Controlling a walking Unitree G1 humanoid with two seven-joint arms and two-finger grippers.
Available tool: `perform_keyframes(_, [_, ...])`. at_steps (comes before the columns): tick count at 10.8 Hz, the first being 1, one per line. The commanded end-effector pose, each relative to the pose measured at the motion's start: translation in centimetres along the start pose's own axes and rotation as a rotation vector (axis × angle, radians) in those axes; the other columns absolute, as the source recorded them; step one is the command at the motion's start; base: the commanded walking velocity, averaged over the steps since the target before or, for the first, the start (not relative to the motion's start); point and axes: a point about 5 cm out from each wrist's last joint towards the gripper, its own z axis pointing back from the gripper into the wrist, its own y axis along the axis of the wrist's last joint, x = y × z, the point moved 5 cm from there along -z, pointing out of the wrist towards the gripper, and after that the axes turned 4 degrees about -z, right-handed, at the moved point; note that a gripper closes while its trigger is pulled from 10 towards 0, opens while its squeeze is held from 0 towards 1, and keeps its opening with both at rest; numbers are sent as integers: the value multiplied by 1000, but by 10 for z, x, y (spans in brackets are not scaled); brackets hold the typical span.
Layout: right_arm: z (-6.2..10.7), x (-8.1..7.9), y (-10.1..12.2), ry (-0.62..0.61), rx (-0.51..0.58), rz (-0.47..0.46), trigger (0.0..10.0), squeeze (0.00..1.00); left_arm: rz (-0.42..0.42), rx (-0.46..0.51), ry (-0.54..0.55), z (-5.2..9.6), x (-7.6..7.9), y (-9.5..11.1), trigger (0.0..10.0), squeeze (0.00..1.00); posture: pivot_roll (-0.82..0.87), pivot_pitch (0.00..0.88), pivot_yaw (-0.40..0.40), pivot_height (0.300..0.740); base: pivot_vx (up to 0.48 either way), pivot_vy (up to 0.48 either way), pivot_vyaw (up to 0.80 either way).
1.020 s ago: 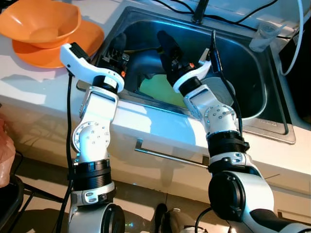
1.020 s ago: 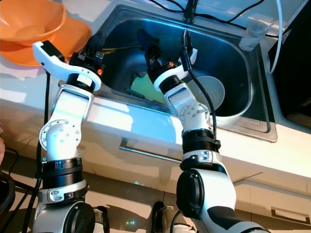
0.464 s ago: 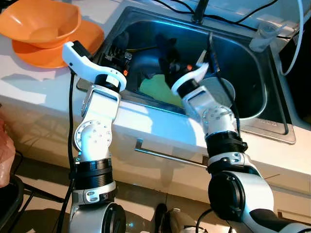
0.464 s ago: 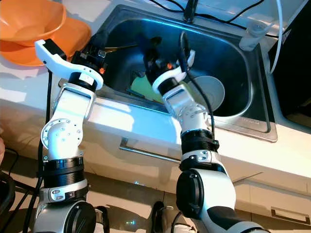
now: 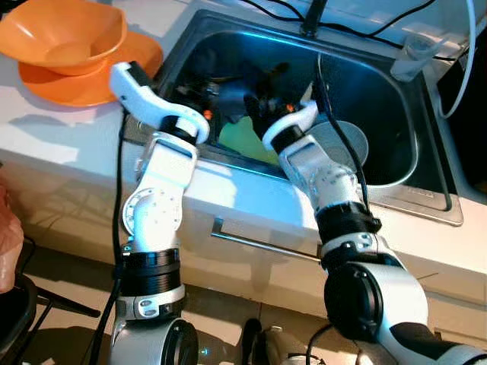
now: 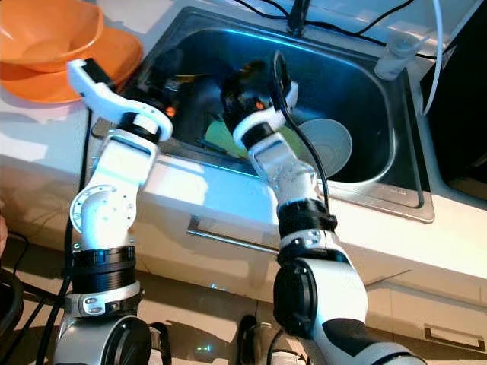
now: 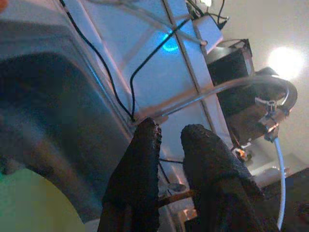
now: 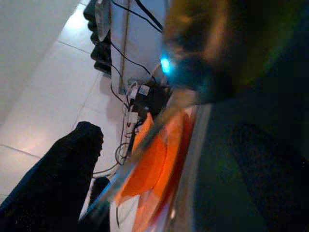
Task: Kitchen organization
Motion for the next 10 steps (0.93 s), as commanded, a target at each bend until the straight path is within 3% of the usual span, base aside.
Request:
perform_keyframes(1, [-12,-11,-29,38,-40,-47,10000,0,111,-42,-48,2,27,-26,0,0,49,229,-153,740,0,0,0])
perform_keyframes(2, [-15,-15,-26,47,-30,-41,10000,0,116,-52,-46,3,27,-30,0,0,49,229,-153,740,0,0,0])
perform_keyframes(3, [-17,-19,-24,58,-25,-33,8784,0,118,-55,-42,5,26,-31,0,0,50,229,-154,740,0,0,0])
perform_keyframes(4, [-18,-20,-23,63,-23,-25,1804,0,115,-56,-38,6,25,-30,0,0,50,229,-154,740,0,0,0])
perform_keyframes(5, [-18,-20,-22,65,-20,-10,0,0,109,-55,-21,9,19,-29,0,0,51,225,-156,740,0,0,0])
perform_keyframes(10, [-16,-20,-11,66,9,21,0,0,78,-16,24,16,5,-13,0,0,53,219,-152,740,0,0,0])
